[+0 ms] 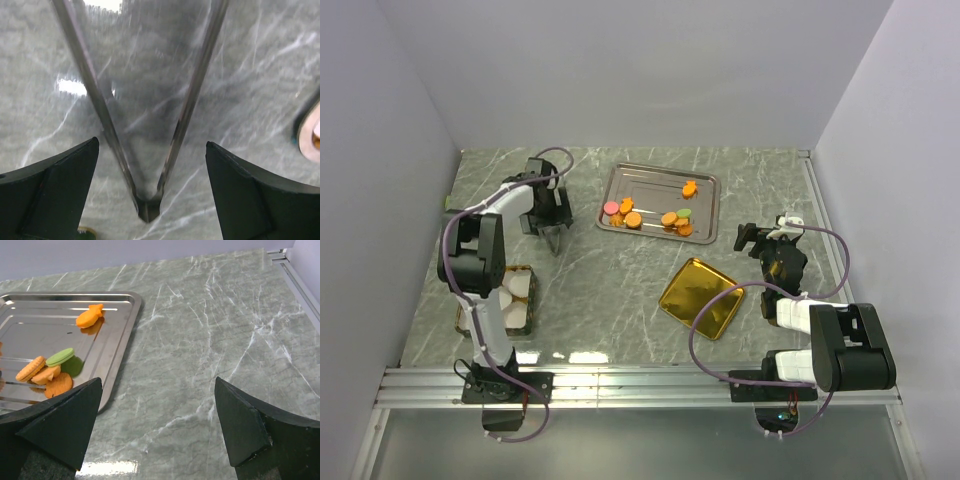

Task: Pack the cookies

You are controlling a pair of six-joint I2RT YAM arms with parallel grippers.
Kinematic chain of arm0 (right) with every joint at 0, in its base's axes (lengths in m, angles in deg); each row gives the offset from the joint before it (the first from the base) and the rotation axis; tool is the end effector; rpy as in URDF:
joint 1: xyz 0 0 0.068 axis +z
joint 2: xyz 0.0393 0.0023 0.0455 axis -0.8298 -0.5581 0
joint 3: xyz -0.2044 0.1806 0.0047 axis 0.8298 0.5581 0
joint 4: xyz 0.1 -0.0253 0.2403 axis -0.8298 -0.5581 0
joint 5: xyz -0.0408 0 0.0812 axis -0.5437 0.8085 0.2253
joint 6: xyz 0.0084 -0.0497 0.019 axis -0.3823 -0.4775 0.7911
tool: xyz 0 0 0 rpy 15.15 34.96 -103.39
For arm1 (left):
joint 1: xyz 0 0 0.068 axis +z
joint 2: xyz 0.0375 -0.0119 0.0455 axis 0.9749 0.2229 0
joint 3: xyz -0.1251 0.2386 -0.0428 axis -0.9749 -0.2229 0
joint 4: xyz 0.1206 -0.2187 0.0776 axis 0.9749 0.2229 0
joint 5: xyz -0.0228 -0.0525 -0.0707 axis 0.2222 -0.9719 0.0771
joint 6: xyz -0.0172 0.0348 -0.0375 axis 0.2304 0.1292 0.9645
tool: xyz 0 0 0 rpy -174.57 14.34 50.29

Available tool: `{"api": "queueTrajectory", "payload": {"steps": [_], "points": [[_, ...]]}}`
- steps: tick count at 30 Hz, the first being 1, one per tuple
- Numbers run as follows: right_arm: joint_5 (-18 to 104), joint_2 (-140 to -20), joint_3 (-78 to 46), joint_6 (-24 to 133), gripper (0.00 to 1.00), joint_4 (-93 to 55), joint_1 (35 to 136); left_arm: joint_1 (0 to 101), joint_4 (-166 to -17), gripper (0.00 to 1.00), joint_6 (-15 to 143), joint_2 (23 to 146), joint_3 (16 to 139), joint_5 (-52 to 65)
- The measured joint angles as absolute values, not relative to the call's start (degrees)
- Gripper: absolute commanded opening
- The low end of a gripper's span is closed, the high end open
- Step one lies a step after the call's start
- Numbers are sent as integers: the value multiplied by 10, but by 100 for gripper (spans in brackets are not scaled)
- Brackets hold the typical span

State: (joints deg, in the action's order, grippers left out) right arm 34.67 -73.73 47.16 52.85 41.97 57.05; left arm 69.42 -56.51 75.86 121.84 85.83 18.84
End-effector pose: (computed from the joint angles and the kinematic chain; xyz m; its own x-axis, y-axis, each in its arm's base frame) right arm 0.2268 0.0033 0.1752 -0.0336 0.0857 -0.9957 0.0041 0.9963 0.0856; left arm 0.4037 -0.0519 0.1796 -0.8669 -0.2786 -0.4133 -0.2584 0.9603 -0.1051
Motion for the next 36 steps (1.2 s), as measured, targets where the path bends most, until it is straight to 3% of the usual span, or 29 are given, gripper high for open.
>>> {"api": "queueTrajectory", "payload": {"steps": [3, 14, 26, 36], "points": [[347, -737, 472, 528, 100, 420, 571, 694, -564, 90, 759, 1245, 881, 191], [347, -737, 472, 528, 100, 420, 571, 698, -554, 56, 759, 1283, 927, 207], [347, -737, 472, 528, 100, 420, 571, 671, -483, 57, 785, 1256, 967, 205], [350, -730, 454, 524, 100, 369, 571, 609, -465, 60, 809, 1093, 967, 218]]}}
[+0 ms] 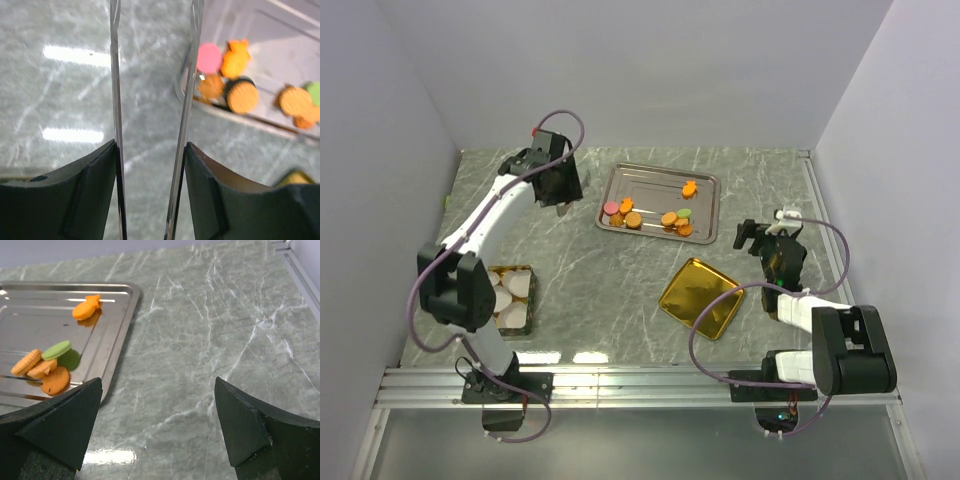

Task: Pack the cookies

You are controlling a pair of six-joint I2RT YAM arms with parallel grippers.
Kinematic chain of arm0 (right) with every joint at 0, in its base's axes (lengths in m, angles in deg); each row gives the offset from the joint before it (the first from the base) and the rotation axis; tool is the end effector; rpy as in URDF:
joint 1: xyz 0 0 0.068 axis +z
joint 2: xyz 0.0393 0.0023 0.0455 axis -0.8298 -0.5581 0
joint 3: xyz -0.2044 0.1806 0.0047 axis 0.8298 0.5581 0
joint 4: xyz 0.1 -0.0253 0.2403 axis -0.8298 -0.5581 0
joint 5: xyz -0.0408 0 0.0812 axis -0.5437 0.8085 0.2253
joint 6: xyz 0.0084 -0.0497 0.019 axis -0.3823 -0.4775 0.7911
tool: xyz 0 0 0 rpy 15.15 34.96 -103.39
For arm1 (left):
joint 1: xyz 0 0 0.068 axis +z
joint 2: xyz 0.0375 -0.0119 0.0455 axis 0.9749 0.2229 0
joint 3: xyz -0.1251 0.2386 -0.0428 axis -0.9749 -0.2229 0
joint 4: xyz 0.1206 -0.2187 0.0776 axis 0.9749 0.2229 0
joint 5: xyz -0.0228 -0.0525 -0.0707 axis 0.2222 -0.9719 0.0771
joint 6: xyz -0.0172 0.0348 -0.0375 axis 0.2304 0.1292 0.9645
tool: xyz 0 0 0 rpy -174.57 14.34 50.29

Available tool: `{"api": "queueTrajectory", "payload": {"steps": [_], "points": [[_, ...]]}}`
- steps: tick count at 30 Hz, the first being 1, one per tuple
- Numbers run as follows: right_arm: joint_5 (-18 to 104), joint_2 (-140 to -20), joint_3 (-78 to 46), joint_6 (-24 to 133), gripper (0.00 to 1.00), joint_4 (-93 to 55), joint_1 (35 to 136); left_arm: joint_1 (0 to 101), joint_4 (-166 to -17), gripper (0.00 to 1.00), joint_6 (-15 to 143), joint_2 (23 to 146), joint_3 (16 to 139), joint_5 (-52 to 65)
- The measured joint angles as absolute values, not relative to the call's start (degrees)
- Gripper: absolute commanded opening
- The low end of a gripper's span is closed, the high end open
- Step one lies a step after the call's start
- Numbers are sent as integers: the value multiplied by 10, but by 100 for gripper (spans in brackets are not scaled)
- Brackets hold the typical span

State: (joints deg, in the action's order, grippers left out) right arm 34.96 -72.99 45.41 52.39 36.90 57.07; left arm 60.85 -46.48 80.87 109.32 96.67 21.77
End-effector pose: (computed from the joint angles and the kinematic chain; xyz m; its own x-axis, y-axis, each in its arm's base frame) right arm 0.2313 0.0036 0.1768 -0.0789 0.0769 -0.9939 0.0019 0.9970 0.0770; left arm 0.3705 -0.1035 0.3107 -0.7612 -0.2658 -0.5916 -0.1755 0.9625 -0.2067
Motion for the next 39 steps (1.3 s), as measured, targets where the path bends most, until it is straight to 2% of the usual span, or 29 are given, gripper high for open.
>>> {"api": "queueTrajectory", "payload": {"steps": [10, 16, 21, 28, 39], "points": [[349, -654, 270, 513, 100, 124, 622, 589, -448, 60, 823, 1007, 897, 191], [249, -619, 91, 694, 100, -136, 634, 525, -448, 60, 819, 981, 895, 171], [267, -569, 85, 787, 100, -259, 623, 489, -443, 60, 818, 972, 894, 158], [284, -607, 53, 815, 100, -453, 623, 442, -422, 61, 818, 974, 889, 160], [312, -547, 55, 811, 99, -541, 623, 428, -418, 62, 822, 1035, 885, 173]]}}
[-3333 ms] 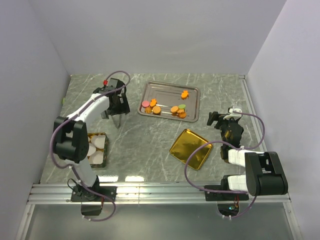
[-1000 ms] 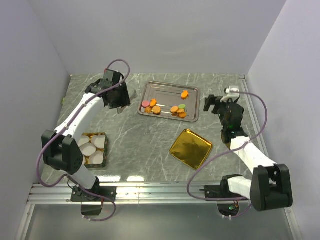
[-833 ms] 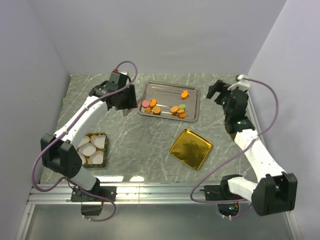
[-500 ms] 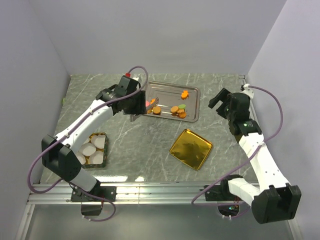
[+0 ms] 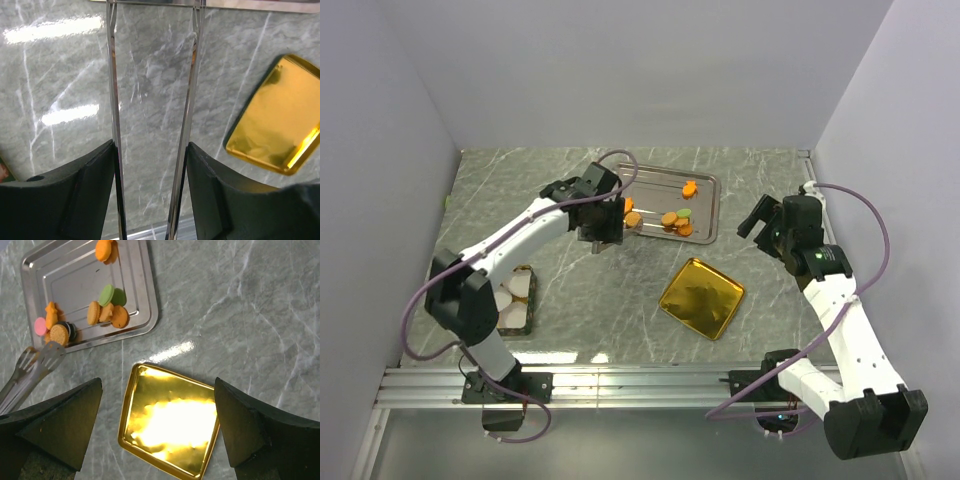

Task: Pack the cookies

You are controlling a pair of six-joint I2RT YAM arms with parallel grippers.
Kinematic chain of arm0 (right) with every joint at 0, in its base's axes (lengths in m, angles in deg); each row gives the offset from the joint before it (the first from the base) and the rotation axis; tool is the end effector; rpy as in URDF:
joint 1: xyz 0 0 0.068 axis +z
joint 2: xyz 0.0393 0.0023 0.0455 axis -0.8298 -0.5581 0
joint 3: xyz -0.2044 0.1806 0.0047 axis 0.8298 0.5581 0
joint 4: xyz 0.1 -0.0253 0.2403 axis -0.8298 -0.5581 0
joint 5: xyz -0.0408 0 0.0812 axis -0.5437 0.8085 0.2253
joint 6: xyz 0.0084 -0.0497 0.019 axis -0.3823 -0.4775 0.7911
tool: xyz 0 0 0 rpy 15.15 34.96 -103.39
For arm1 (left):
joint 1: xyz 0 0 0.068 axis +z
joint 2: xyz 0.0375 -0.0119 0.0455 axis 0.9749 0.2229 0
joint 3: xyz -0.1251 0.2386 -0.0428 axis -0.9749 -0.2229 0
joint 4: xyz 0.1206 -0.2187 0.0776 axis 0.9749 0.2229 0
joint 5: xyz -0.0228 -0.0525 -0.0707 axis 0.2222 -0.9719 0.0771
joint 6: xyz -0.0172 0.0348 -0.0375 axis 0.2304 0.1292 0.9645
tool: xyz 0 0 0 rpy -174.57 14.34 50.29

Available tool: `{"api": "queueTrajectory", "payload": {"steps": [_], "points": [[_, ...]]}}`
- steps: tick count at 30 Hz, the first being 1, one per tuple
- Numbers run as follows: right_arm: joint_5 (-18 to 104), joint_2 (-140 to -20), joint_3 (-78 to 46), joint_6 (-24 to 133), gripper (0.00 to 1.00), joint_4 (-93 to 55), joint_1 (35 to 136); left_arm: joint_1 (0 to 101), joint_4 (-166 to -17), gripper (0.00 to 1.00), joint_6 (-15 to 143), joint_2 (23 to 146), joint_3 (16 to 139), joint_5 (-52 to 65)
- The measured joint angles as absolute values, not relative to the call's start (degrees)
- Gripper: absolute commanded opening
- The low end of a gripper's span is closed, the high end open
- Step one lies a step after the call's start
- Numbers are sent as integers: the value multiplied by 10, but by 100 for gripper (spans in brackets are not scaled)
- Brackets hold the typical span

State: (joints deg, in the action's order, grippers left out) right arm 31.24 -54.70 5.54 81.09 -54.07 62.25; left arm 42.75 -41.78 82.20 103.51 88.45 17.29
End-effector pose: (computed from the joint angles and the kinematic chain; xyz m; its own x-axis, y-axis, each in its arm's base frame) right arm 0.2042 0.0194 0.3179 -0.5295 0.4917 -0.6913 0.2919 0.8707 0.3957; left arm 0.2881 -0.1950 0.2955 -0.8830 0.0080 -0.4693 0.1261 0.9672 -0.2206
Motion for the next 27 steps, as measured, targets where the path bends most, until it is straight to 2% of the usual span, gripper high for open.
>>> {"api": "queueTrajectory", "payload": {"steps": [12, 27], "points": [[308, -555, 55, 791, 99, -554, 632, 411, -409, 61, 831, 1119, 964, 216], [303, -573, 54, 780, 99, -554, 640, 408, -388, 56, 834, 1166, 1008, 231]]}}
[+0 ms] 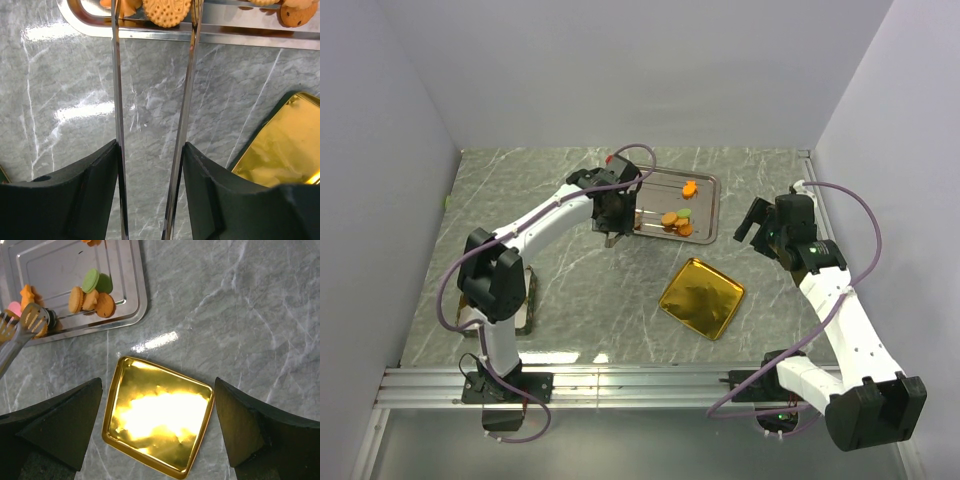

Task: Pack the cookies

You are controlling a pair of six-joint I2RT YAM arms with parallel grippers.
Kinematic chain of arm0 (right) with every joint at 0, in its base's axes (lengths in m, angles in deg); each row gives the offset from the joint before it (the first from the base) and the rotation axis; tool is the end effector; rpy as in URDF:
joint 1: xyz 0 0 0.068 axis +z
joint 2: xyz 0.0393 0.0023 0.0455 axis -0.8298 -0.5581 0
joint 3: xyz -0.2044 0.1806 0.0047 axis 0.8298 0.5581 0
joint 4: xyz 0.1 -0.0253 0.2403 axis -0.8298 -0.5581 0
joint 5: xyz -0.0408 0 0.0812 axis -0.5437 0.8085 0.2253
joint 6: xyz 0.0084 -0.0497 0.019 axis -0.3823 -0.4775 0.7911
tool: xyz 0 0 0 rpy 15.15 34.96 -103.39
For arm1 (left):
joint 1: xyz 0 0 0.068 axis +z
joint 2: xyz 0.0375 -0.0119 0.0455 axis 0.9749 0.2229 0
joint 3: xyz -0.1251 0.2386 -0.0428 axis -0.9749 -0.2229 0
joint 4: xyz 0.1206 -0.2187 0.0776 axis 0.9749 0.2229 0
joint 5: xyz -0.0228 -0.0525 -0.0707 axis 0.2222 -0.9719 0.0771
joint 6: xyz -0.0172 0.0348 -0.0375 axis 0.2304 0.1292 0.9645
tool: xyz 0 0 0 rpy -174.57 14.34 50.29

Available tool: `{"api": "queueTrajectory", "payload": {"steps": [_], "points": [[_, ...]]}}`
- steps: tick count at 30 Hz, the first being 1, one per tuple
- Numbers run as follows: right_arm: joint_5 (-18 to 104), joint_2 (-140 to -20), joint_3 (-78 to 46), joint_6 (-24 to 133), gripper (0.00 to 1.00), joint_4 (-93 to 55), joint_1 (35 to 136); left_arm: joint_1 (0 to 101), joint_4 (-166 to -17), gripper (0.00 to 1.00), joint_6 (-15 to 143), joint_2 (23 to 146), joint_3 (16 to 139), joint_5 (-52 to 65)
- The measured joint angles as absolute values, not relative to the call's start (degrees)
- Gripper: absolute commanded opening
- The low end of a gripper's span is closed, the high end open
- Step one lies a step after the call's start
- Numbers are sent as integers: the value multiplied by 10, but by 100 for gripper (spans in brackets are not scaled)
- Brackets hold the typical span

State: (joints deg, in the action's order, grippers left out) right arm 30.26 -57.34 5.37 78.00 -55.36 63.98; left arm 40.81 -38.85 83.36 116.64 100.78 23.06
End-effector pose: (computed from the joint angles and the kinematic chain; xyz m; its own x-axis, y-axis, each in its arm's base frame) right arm 0.2112 0.0260 0.3083 -0.5963 0.4213 -0.6833 0.2694 0.9069 0.3240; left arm 0.3262 -0.2332 0.2775 -0.8865 0.0255 -0.4620 0.0927 0.9880 -0.1234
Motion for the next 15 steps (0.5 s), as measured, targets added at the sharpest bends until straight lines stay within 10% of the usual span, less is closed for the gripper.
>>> {"api": "queueTrajectory", "payload": {"steps": [15], "points": [[291, -573, 52, 779, 99, -553, 648, 402, -370, 35, 837, 1169, 1011, 231]]}}
